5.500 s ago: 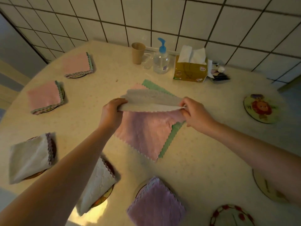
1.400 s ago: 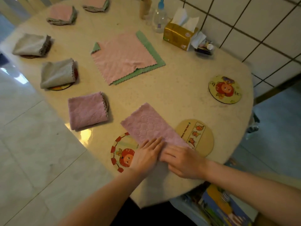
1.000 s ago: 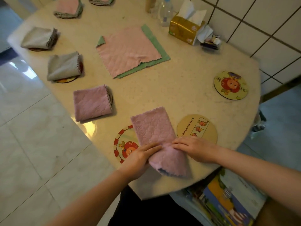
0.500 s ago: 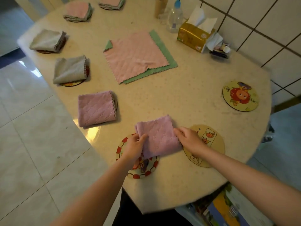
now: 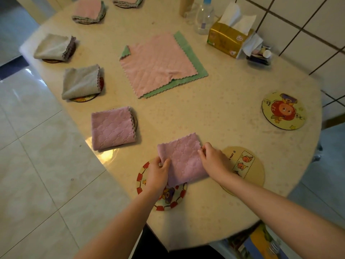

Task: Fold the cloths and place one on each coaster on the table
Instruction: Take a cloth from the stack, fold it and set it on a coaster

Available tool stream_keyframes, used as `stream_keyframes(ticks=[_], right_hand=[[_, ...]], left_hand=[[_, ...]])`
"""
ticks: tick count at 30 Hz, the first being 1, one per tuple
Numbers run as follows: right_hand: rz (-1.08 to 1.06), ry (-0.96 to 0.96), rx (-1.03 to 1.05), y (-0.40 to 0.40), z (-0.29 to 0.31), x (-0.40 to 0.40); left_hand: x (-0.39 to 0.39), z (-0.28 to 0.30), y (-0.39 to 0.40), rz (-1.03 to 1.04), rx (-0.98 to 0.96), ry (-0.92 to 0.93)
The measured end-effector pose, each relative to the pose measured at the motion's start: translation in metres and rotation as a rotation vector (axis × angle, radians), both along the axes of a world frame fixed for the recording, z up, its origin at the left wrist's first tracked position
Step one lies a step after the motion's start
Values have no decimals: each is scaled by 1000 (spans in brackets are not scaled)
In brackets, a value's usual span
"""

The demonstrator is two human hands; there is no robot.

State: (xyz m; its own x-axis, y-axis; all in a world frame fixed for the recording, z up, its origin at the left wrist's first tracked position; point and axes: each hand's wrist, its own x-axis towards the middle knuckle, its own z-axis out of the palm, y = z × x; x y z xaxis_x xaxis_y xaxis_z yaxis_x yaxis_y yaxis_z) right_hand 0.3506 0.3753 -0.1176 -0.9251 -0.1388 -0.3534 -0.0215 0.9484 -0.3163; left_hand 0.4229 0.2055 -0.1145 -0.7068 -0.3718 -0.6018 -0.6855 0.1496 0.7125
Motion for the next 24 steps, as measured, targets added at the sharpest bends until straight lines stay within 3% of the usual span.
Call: stream_keyframes(ticks=[6,8,12,17,24], right_hand=[[-128,-54,-99,2,12,6],[-99,-91,-41,-1,15,11],[-32,-129,137,-12,21,13],[-58,-102,138,-16,20,14],[-179,-228,-135,-8,18,12]], left_hand=[[-4,5,-27,-77,-384,15],[-12,5,-34,-75,-432,15],[-34,4,-30,-58,-314,14],[-48,6,-21,100,-160,17],[-38,37,-26,46,455,133]])
